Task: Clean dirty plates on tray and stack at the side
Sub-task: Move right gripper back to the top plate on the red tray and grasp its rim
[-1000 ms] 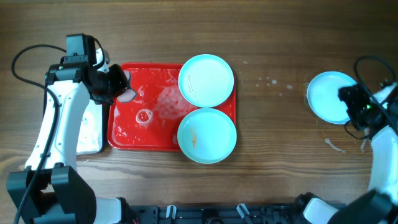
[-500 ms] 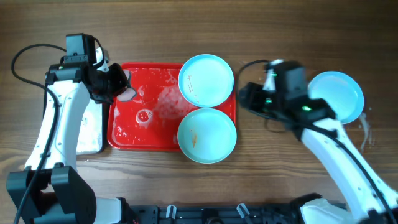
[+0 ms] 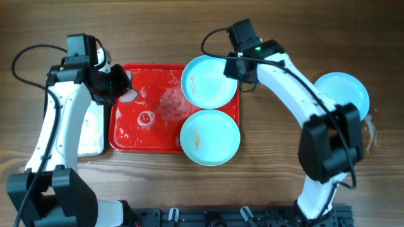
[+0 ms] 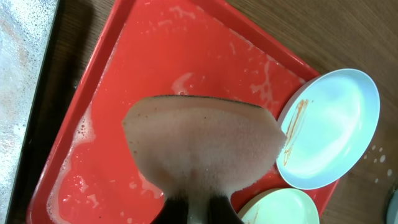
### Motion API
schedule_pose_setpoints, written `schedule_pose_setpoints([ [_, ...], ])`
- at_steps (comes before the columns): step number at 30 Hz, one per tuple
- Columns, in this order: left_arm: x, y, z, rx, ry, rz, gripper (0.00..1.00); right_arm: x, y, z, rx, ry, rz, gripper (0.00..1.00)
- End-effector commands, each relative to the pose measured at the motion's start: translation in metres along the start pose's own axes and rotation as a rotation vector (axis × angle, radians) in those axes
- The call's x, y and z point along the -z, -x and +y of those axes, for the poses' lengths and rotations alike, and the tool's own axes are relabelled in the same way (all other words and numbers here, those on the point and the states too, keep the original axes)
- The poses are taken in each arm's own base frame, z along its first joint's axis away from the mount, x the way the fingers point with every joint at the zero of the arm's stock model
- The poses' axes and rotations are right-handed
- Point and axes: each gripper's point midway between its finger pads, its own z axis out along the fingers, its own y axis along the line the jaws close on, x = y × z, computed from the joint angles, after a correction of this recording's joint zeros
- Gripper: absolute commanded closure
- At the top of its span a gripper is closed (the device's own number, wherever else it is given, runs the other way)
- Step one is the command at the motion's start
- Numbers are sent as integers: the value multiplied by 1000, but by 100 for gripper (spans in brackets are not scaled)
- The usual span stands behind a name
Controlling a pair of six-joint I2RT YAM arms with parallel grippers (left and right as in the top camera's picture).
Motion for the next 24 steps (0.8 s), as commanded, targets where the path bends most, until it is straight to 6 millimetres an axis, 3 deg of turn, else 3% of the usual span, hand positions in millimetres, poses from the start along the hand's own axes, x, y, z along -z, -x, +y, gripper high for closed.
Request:
schedule_pose_setpoints([
  [1, -4, -3, -1, 9, -7, 15, 96, -28, -1, -8, -4, -72, -4, 72],
  [5, -4, -3, -1, 9, -7, 15, 96, -49, -10, -8, 13, -91, 26, 75],
  [10, -4, -3, -1, 9, -7, 15, 96, -52, -13, 6, 73, -66, 9, 78],
  [16, -4, -3, -1, 9, -7, 15, 96, -59, -29, 15, 109, -68, 30, 82],
  [20, -4, -3, -1, 9, -7, 15, 96, -58, -42, 32, 161, -17, 60, 83],
  [24, -4, -3, -1, 9, -7, 15, 96, -54, -65, 61, 273, 46, 86, 83],
])
